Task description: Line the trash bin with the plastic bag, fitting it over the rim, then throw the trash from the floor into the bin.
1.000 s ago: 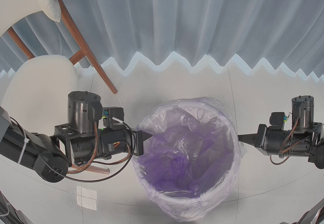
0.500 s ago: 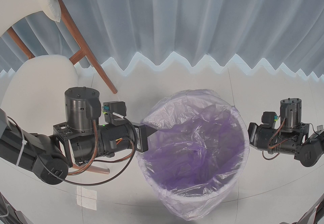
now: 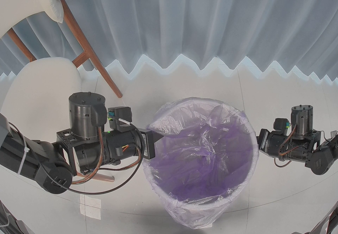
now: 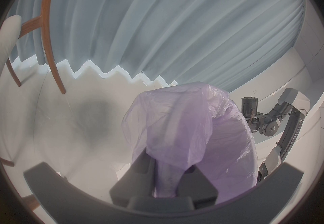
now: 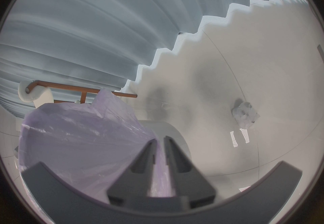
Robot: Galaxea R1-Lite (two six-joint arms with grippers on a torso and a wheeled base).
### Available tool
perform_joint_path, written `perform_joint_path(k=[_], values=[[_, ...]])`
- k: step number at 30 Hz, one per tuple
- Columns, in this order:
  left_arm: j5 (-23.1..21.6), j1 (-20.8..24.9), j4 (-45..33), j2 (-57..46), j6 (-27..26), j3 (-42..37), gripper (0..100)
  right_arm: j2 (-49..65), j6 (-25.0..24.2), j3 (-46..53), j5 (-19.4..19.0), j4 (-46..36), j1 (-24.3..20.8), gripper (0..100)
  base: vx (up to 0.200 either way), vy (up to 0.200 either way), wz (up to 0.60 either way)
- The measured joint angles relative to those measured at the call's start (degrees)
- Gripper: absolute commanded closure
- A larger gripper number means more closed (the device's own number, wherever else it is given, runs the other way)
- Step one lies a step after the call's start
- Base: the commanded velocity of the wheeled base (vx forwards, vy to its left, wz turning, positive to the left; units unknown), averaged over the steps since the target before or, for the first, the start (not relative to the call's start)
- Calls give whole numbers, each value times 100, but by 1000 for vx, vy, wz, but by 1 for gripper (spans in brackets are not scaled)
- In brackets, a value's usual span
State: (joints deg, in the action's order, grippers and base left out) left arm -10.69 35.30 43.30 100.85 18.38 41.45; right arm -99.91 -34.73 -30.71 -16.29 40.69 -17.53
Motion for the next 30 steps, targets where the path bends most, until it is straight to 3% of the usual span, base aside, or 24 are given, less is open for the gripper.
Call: perform_joint_path(k=[6,14,20,30], values=[[43,-22,-48,63,-11,66,100,193,-2,76,121,6,196,0,0,0,0],[629,-90,-285,452,-21,618,100,339,271,106,176,-43,1258,0,0,0,0],[1051,-207,-389,1314,-5,1556,100,367,556,166,173,-51,1920,0,0,0,0],[1298,-358,-652,2866,-2,3160,100,411,908,312,208,-21,2241,0,0,0,0]])
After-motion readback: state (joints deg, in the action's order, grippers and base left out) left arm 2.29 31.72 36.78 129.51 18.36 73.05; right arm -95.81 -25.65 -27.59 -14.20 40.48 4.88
